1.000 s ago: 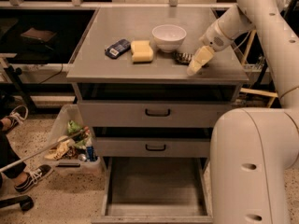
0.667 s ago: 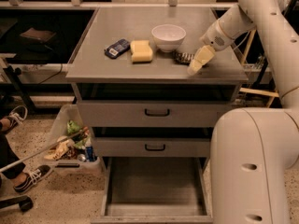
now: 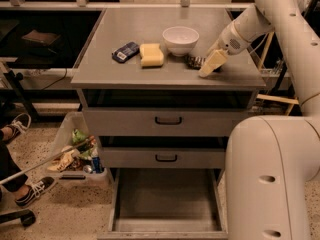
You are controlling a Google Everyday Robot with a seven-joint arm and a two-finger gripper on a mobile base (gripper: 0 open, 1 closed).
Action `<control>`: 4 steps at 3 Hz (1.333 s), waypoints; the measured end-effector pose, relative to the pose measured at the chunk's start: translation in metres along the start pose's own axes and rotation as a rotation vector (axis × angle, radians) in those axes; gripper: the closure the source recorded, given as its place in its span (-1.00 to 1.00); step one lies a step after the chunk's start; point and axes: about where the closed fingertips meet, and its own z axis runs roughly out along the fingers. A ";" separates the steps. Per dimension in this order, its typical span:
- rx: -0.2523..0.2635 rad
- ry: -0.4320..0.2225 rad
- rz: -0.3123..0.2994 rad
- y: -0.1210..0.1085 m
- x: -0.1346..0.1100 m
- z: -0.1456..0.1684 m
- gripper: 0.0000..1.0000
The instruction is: Place rxbar chocolate into bottom drawer
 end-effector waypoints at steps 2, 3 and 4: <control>0.000 0.000 0.000 0.000 0.000 0.000 0.77; 0.000 0.000 0.000 0.000 -0.002 -0.002 1.00; 0.028 0.000 -0.023 0.009 -0.012 -0.027 1.00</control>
Offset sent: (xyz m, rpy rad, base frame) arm 0.0000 0.0000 0.0000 0.0000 0.0000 0.0000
